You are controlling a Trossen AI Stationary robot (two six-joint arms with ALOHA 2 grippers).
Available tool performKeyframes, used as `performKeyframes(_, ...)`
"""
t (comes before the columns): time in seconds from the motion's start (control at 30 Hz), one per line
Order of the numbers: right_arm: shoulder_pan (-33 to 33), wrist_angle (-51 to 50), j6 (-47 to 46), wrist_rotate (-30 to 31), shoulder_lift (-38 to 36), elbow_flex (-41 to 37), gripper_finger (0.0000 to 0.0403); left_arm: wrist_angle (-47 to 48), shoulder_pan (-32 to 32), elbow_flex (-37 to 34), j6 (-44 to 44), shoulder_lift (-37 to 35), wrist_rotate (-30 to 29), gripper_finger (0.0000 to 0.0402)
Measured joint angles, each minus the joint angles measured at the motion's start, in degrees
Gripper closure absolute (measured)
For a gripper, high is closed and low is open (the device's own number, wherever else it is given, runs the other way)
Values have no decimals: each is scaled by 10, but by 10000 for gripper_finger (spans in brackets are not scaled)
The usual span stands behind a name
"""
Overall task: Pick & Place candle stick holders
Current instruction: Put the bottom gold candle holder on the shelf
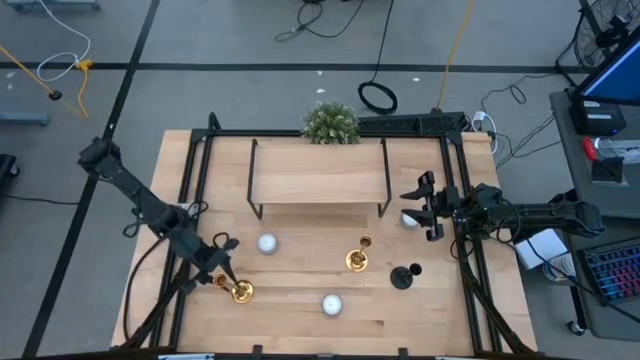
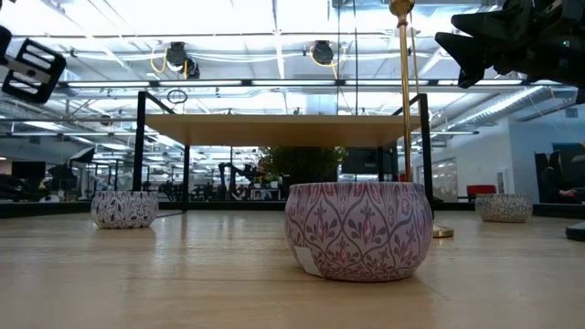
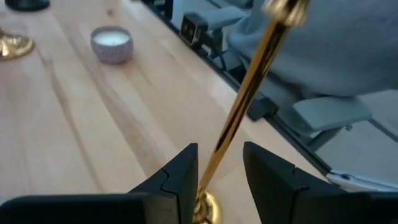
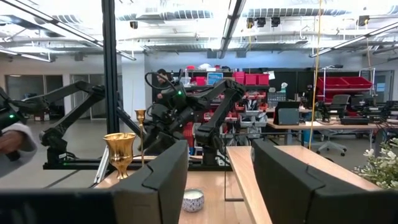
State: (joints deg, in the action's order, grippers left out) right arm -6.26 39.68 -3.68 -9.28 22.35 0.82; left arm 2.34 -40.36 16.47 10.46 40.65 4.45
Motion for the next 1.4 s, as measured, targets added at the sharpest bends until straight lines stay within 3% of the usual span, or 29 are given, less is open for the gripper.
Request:
performKeyframes(0.2,0,0,0,0,0,0,231,-49,-3,0,-29,7,-15,270)
performKeyframes(0.57,0,0,0,0,0,0,232,-56,-3,0,-74,7,-53,271)
performKeyframes(0.7,0,0,0,1,0,0,232,-55,-3,0,-104,7,-56,297)
performKeyframes(0.9,0,0,4,2,0,0,232,-55,-3,0,-99,7,-49,383)
performKeyframes(1.1,0,0,18,2,0,0,232,-77,-3,-1,-107,7,-75,368)
performKeyframes(1.27,0,0,32,2,0,0,232,-133,-3,-1,-134,7,-80,386)
performKeyframes(1.4,0,8,47,2,0,0,232,-170,-3,0,-134,7,-126,381)
